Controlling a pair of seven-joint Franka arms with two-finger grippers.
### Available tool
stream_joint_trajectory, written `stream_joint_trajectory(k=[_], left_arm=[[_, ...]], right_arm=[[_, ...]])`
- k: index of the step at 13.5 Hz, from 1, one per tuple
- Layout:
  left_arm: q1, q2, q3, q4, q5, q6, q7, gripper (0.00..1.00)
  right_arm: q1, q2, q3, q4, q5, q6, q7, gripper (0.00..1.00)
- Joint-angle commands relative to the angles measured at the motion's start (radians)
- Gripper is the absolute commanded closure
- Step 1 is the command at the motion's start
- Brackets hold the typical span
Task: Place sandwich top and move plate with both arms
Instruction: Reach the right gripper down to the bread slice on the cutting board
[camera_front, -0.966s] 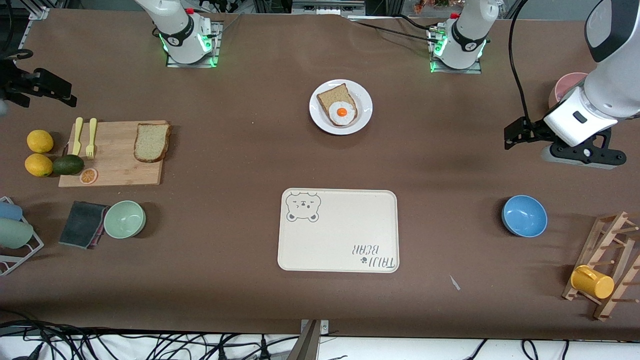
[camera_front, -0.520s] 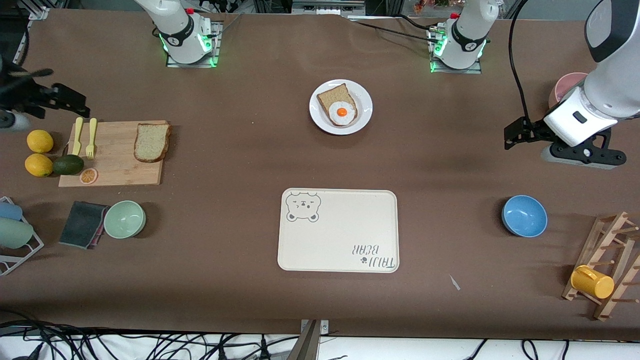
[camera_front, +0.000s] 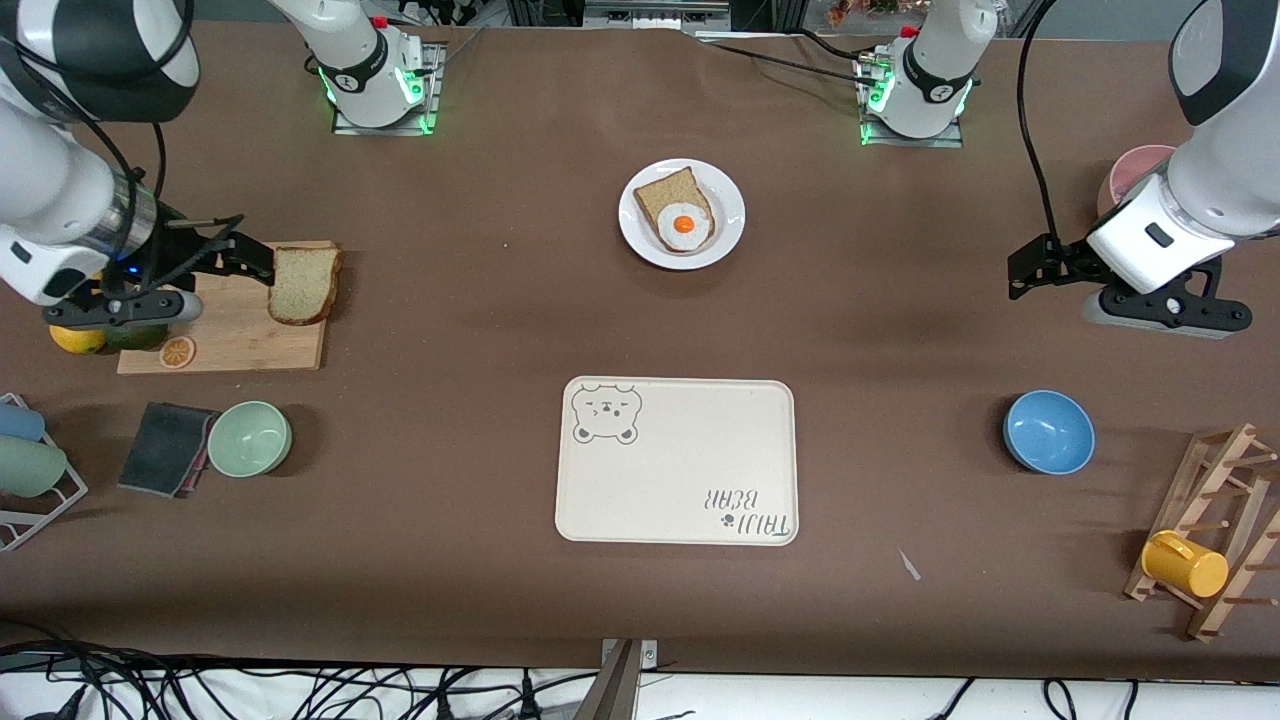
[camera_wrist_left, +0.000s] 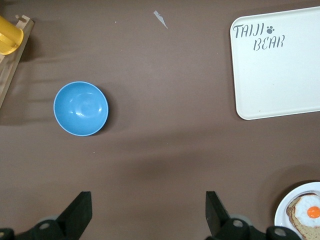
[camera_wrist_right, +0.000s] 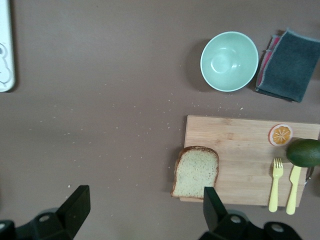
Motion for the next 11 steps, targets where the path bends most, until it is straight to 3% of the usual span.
stream_joint_trajectory(k=[1, 5, 9, 11], left_arm=[[0.0, 0.008, 0.005, 0.023, -0.027, -0.016, 0.025, 0.0], [0.0, 0.008, 0.005, 0.023, -0.027, -0.016, 0.025, 0.0], [0.0, 0.008, 0.005, 0.023, -0.027, -0.016, 0.023, 0.0], [0.0, 0.008, 0.005, 0.023, -0.027, -0.016, 0.025, 0.0]], right_arm=[[-0.001, -0.028, 0.004, -0.194, -0.031, 0.179, 0.012, 0.0], [-0.002, -0.029, 0.004, -0.362, -0.034, 0.342, 0.031, 0.0], [-0.002, 0.012, 0.002, -0.618, -0.071, 0.639, 0.047, 0.0], [-0.001, 0.052, 0.001, -0.623, -0.1, 0.652, 0.047, 0.0]])
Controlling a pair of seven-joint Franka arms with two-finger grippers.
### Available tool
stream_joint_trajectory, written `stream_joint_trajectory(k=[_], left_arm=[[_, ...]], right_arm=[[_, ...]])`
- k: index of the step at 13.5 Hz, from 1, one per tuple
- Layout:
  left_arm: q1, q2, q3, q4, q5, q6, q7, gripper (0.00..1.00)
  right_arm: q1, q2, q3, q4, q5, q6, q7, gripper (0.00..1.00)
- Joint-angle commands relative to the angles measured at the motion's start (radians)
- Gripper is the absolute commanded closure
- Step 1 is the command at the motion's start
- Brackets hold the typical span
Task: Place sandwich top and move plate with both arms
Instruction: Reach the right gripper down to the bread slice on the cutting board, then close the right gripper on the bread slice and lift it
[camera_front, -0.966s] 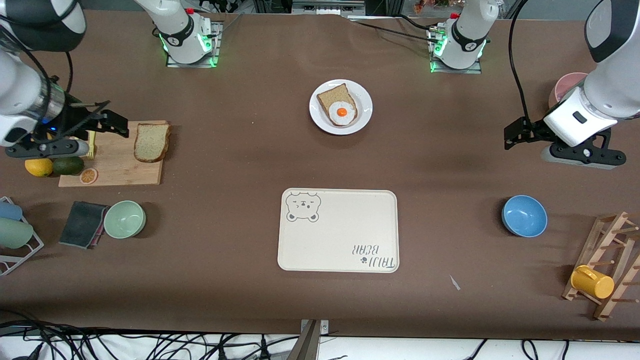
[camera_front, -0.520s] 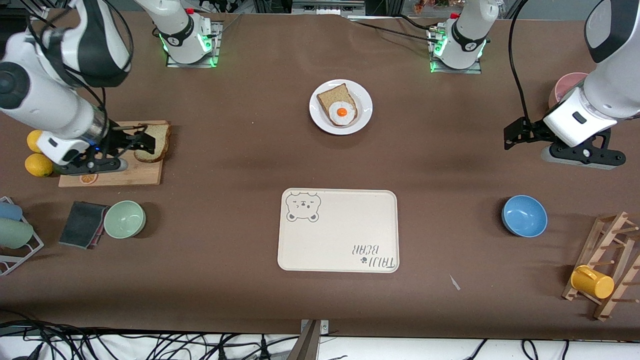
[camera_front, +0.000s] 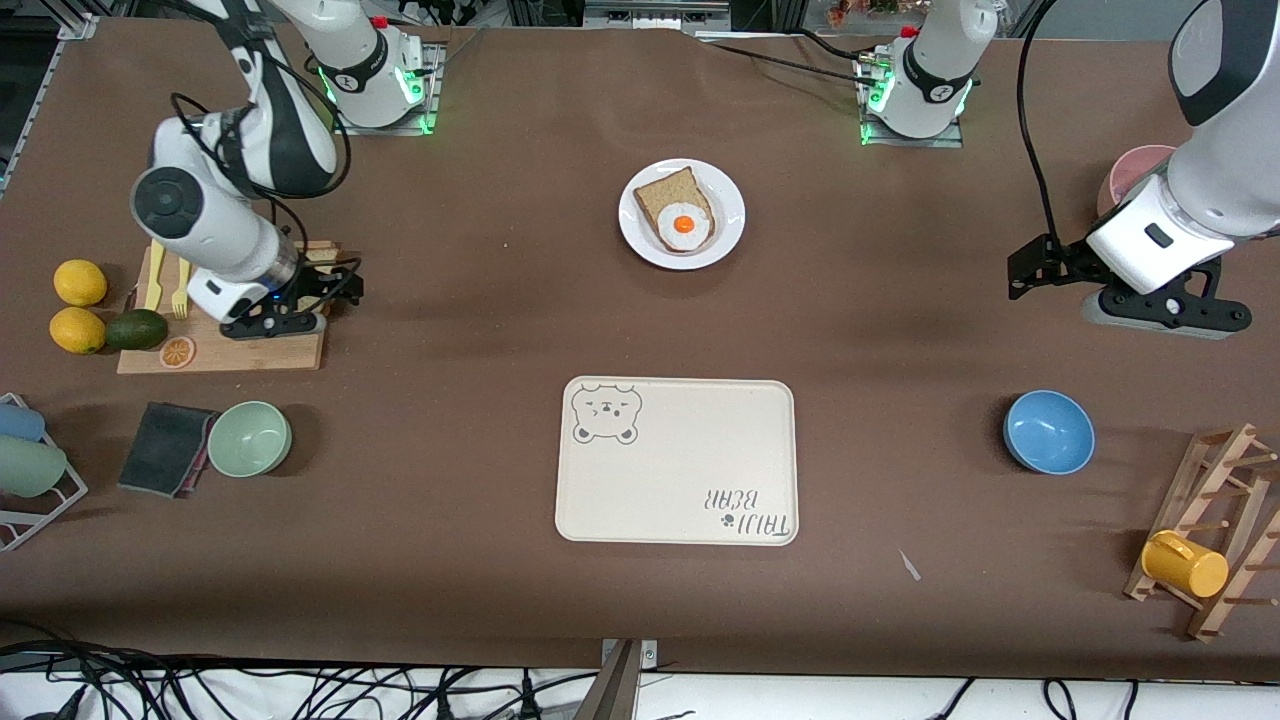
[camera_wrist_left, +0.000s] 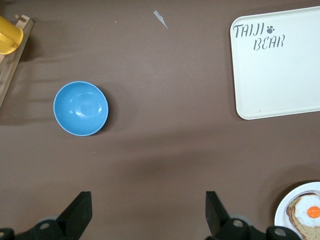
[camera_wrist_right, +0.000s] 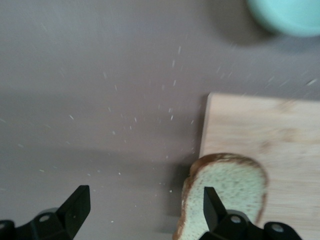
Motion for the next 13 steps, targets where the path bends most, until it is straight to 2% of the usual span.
stream_joint_trajectory(k=[1, 6, 11, 13], left_arm=[[0.002, 0.008, 0.004, 0.023, -0.027, -0.016, 0.025, 0.0], [0.0, 0.008, 0.004, 0.023, -0.027, -0.016, 0.025, 0.0], [0.0, 0.008, 0.004, 0.023, -0.027, -0.016, 0.025, 0.0], [0.002, 0.008, 0.004, 0.023, -0.027, -0.016, 0.025, 0.0]], right_arm=[[-0.001, 0.025, 0.0, -0.022, -0.083, 0.033, 0.026, 0.0], [0.001, 0.074, -0.001, -0.019, -0.294, 0.011, 0.271, 0.0], [0.009, 0.126, -0.005, -0.017, -0.336, -0.023, 0.348, 0.01], [0.009, 0.133, -0.019, -0.017, -0.344, -0.035, 0.349, 0.06]])
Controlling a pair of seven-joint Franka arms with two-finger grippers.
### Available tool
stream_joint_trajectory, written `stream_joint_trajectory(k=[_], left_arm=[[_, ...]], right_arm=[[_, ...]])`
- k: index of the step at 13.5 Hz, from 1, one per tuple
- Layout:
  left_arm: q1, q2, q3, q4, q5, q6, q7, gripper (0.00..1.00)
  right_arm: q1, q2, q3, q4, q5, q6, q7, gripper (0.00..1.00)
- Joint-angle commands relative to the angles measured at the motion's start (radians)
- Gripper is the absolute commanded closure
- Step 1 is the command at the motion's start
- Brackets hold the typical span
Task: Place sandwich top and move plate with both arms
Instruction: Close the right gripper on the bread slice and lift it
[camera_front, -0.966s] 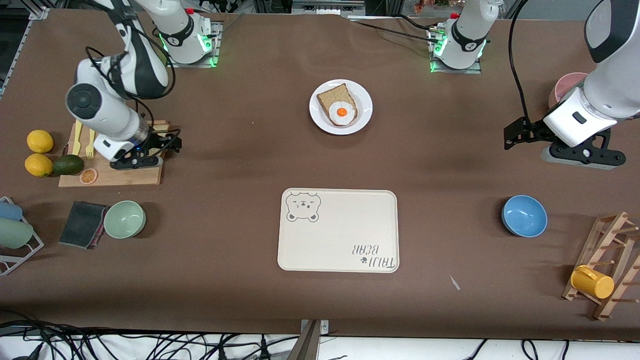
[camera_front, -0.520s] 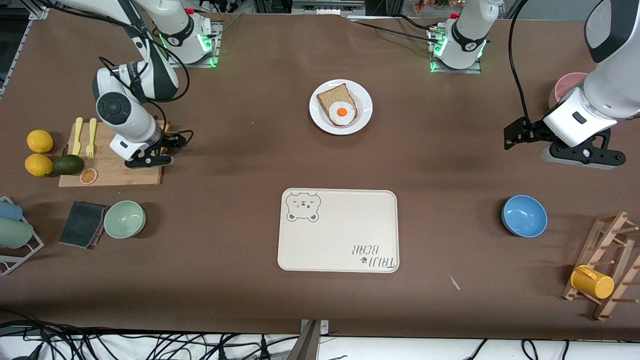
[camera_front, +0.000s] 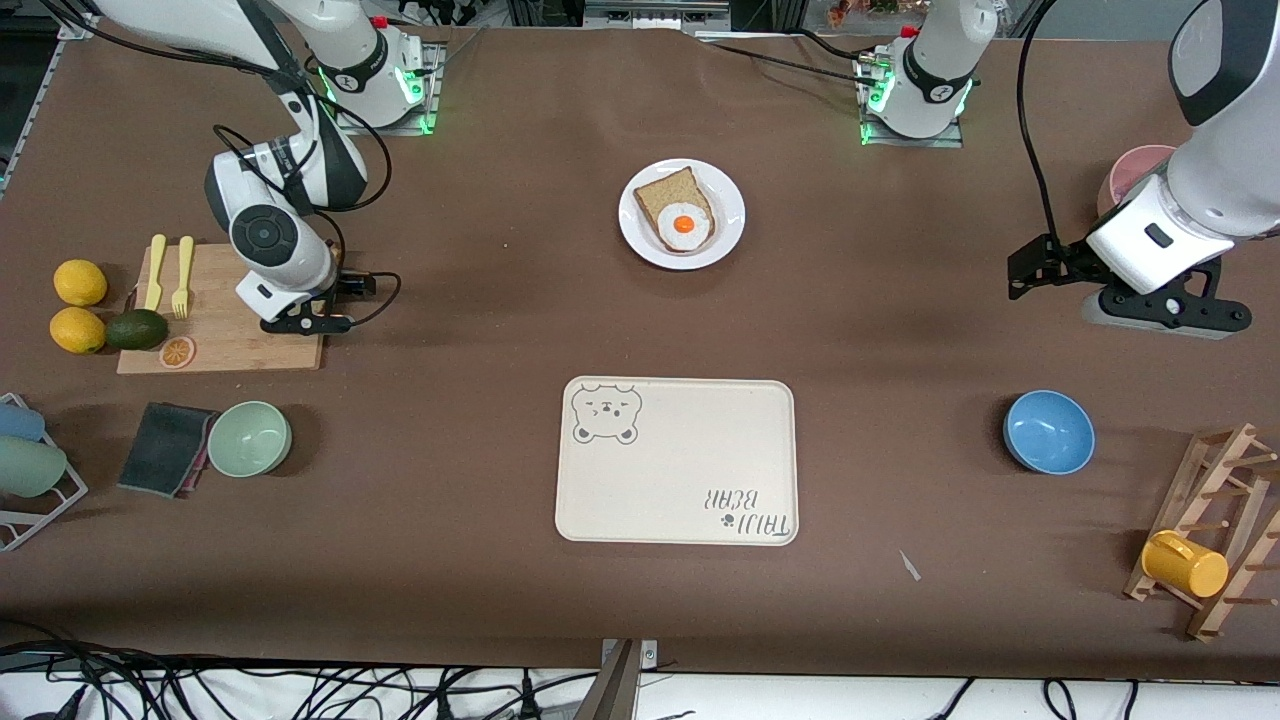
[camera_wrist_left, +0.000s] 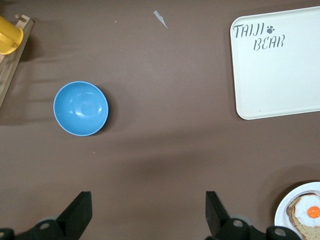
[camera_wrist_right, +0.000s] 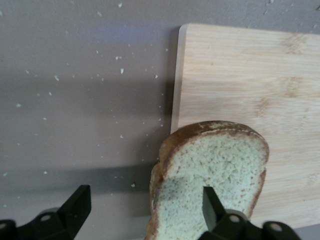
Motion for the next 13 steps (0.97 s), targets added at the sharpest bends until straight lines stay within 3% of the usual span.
stream_joint_trajectory(k=[1, 2, 5, 8, 11, 13], left_arm=[[0.002, 0.008, 0.005, 0.023, -0.027, -0.016, 0.025, 0.0], [0.002, 0.008, 0.005, 0.023, -0.027, -0.016, 0.025, 0.0], [0.002, 0.008, 0.005, 0.023, -0.027, -0.016, 0.023, 0.0], [0.002, 0.008, 0.005, 0.024, -0.026, -0.016, 0.023, 0.0], [0.0, 0.008, 0.005, 0.024, -0.026, -0.016, 0.022, 0.0], [-0.012, 0.006, 0.0, 0.026, -0.027, -0.016, 0.012, 0.0]], right_arm=[[0.006, 0.005, -0.035, 0.007, -0.029, -0.028, 0.024, 0.1], [0.006, 0.008, -0.045, 0.007, -0.041, -0.026, 0.025, 0.17], [0.006, 0.029, -0.049, 0.007, -0.047, -0.035, 0.025, 0.6], [0.006, 0.043, -0.049, 0.008, -0.047, -0.034, 0.025, 0.69], [0.006, 0.029, -0.049, 0.01, -0.047, -0.037, 0.021, 0.99], [0.006, -0.009, -0.045, 0.037, -0.049, -0.067, 0.011, 1.0]])
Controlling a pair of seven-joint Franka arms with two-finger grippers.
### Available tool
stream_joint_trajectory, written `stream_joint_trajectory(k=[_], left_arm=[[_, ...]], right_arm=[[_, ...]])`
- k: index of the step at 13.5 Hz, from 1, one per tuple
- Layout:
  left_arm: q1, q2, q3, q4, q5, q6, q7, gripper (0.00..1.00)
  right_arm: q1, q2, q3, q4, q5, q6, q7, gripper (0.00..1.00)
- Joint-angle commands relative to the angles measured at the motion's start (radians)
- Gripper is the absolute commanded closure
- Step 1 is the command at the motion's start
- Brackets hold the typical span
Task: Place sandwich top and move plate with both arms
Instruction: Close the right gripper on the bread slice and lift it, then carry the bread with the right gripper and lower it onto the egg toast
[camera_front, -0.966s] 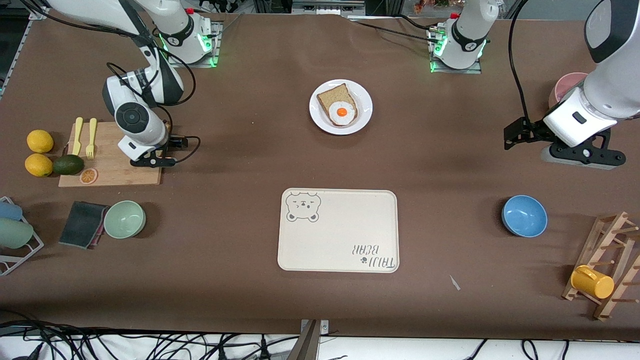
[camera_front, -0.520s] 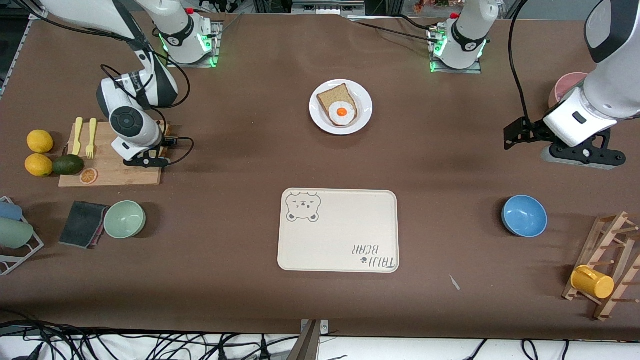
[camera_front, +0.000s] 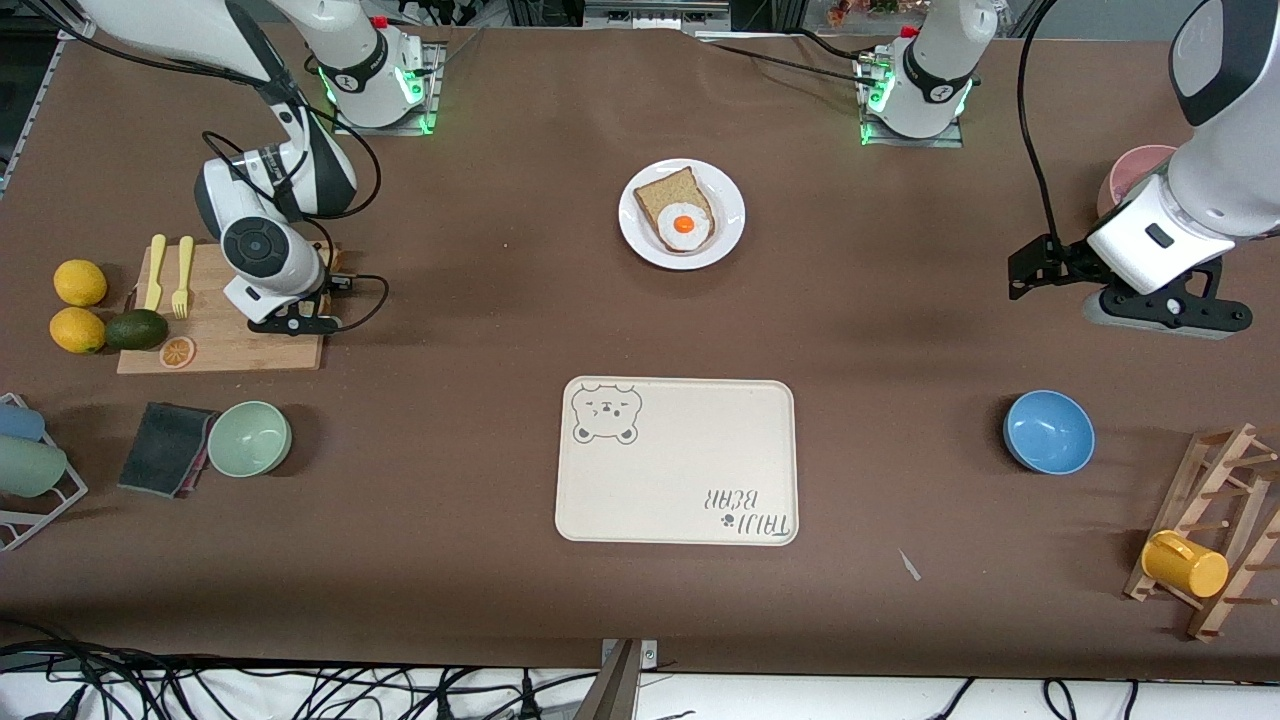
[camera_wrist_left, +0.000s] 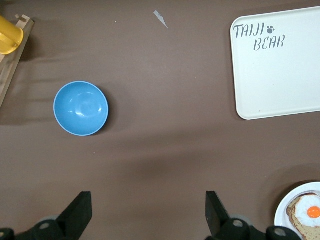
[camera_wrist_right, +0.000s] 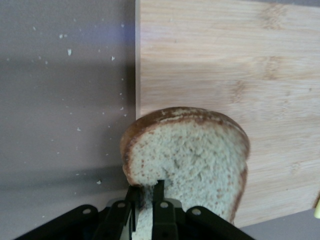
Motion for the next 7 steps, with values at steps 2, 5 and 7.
stream_joint_trajectory(k=[2, 5, 7], left_arm=[[-0.015, 0.006, -0.007, 0.027, -0.024, -0.016, 0.012, 0.0], [-0.01, 0.006, -0.007, 0.027, -0.024, -0.016, 0.017, 0.0], [-0.002, 0.006, -0.006, 0.027, -0.024, -0.016, 0.022, 0.0]], right_arm=[[0.005, -0.07, 0.015, 0.08, -0.021, -0.147, -0.007, 1.0], [0.005, -0.124, 0.09, 0.181, 0.049, -0.377, -0.133, 1.0], [0.003, -0.197, 0.142, 0.204, 0.214, -0.417, -0.236, 1.0]])
